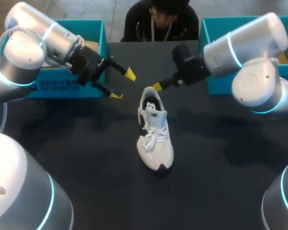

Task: Take the shoe out of the shoebox, open the shoe tongue, remove and reinsert the insole, then place the shoe into the shoebox

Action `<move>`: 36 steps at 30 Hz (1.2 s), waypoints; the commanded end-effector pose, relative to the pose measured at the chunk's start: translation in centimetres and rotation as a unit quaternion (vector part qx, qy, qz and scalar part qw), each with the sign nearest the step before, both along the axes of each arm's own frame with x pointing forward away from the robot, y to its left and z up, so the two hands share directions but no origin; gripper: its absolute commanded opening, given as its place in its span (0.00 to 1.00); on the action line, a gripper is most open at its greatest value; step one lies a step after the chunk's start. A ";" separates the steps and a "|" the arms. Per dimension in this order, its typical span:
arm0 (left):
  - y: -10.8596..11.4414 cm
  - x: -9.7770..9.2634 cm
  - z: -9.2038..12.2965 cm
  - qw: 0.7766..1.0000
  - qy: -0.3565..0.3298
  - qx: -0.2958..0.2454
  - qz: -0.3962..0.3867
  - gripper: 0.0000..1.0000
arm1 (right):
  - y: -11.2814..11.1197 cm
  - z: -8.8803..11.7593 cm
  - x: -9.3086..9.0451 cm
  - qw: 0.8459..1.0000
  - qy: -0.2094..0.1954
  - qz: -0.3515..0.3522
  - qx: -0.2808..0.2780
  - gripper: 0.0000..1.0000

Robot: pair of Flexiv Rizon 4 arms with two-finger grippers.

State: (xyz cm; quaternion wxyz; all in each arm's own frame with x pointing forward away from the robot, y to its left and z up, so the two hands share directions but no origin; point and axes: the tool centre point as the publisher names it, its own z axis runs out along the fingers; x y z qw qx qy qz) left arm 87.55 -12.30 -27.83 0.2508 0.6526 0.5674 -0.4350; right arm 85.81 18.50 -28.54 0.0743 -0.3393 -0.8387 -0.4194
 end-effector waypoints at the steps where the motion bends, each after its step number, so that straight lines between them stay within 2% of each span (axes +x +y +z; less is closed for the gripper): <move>1: 0.8 0.1 0.5 1.000 -0.006 0.004 0.004 1.00 | -0.1 0.3 -0.5 0.999 -0.003 -0.022 -0.032 0.00; 10: 1.6 1.1 0.9 1.000 -0.016 0.003 0.014 1.00 | -0.1 0.2 -0.6 0.996 0.013 -0.037 -0.075 0.00; 20: 1.6 2.0 0.8 1.000 -0.015 0.003 0.006 1.00 | 0.0 0.2 -0.6 0.996 0.013 -0.038 -0.075 0.00; 26: 2.4 2.2 3.3 1.000 -0.021 0.013 -0.010 1.00 | 0.0 0.2 -0.6 0.996 0.013 -0.038 -0.075 0.00; 34: 4.3 3.6 6.1 0.999 -0.043 0.023 -0.015 1.00 | 0.0 0.2 -0.6 0.996 0.013 -0.038 -0.075 0.00; 36: 4.6 3.7 6.7 0.998 -0.047 0.025 -0.018 1.00 | 0.1 0.0 -0.7 0.994 0.008 -0.069 -0.085 0.00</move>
